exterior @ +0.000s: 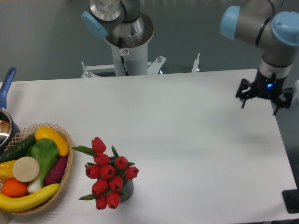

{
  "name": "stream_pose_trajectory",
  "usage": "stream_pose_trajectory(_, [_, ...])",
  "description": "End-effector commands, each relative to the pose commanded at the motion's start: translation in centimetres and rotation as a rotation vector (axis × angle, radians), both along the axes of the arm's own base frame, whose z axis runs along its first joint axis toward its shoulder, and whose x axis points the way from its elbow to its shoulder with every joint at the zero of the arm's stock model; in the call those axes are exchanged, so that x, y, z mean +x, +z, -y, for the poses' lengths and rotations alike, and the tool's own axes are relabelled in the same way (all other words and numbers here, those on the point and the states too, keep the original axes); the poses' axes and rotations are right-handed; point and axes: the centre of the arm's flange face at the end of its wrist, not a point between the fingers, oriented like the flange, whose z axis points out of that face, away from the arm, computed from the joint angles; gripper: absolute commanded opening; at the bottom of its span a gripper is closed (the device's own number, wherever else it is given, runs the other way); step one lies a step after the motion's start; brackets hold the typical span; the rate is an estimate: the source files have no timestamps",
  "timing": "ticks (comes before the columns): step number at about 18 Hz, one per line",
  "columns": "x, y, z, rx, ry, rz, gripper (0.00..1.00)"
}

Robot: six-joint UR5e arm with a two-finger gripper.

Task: Pick up the flowers from the vase
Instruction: 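Move the open gripper from its start pose toward the red tulips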

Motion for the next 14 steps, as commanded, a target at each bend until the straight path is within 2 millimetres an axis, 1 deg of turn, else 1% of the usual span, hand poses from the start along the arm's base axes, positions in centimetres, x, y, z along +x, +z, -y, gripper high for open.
stream_pose_trajectory(1, [0.0, 0.0, 0.0, -0.003, 0.002, 0.001, 1.00])
stream_pose_trajectory(4, [0.4, -1.6, -0.1, -0.010, -0.001, 0.020, 1.00])
stream_pose_trajectory(6, [0.7, -1.8, -0.4, -0.008, -0.001, 0.021, 1.00])
stream_pose_trajectory(8, [1.7, -2.7, -0.4, 0.003, 0.002, 0.022, 1.00])
stream_pose_trajectory(9, [2.3, -3.6, -0.6, 0.027, -0.005, 0.012, 1.00])
stream_pose_trajectory(10, [3.0, -4.6, -1.0, 0.068, -0.013, 0.008, 1.00])
stream_pose_trajectory(11, [4.3, -4.8, -1.1, 0.102, -0.021, -0.003, 1.00])
stream_pose_trajectory(12, [6.0, -4.2, -1.5, 0.134, -0.027, -0.027, 1.00])
stream_pose_trajectory(14, [8.1, -4.1, -3.0, 0.207, 0.003, 0.005, 1.00])
